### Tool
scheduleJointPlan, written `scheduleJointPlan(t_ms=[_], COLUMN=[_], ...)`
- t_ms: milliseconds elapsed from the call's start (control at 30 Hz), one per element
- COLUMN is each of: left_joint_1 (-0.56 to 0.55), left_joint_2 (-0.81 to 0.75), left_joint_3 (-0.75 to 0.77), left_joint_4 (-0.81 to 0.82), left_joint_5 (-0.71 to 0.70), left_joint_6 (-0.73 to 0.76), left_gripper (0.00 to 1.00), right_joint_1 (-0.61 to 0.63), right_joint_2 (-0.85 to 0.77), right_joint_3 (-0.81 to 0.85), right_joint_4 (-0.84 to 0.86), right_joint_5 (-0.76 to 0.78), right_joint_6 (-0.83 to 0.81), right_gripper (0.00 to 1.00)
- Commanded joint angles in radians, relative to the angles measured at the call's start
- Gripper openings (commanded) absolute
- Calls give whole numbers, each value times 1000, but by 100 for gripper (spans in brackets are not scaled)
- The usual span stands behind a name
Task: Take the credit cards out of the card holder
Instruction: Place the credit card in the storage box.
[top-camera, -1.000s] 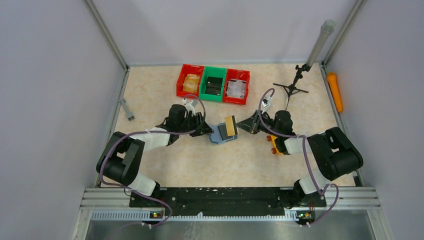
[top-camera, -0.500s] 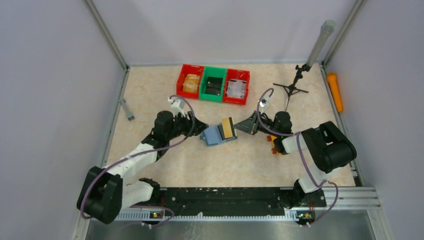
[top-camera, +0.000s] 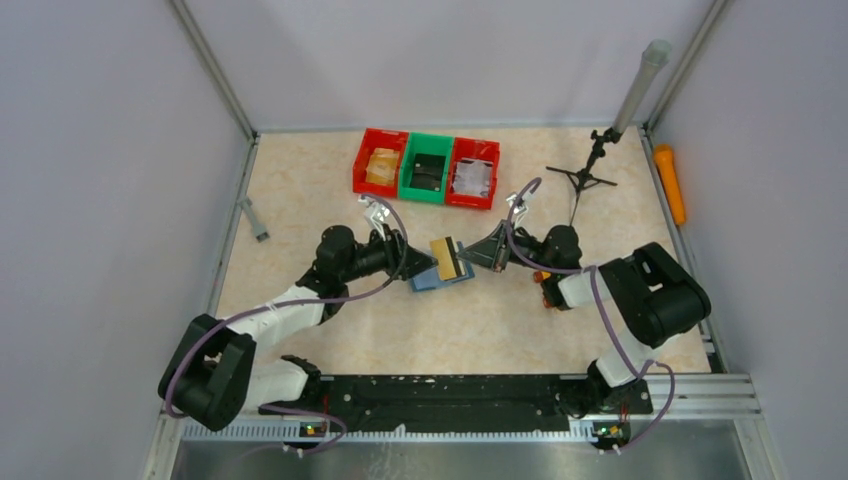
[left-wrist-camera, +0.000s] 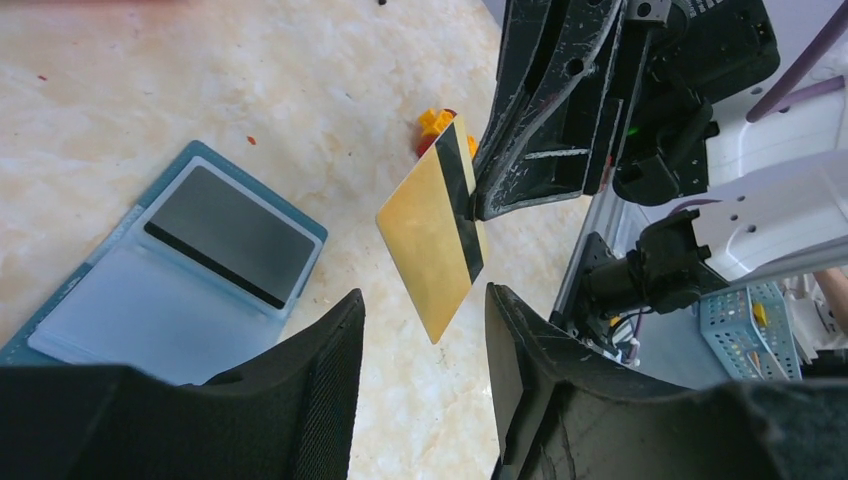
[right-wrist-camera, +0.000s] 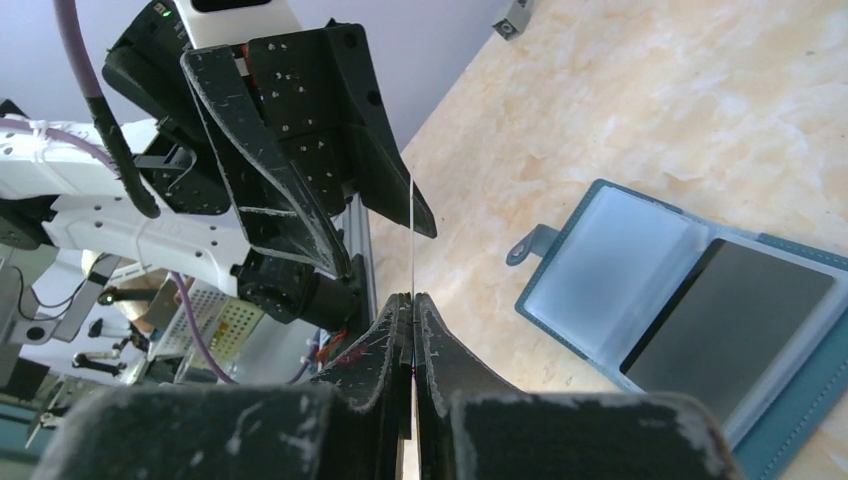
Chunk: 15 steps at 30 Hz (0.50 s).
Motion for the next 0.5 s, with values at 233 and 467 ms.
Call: scheduleJointPlan(t_ms=[233, 467], left_joint_1=[-19, -24], left_joint_2=[55, 43], left_joint_3=[18, 14], left_joint_4=[134, 131], left_joint_5=[116, 111], left_joint_6=[-33, -30], left_gripper=[42, 16], right_joint_1=[35, 35], right_joint_2=[30, 32], right_joint_3=[44, 46], right_joint_4=[143, 121], right_joint_5=[-56, -50], right_joint_6=[31, 15], right_gripper=[0, 0])
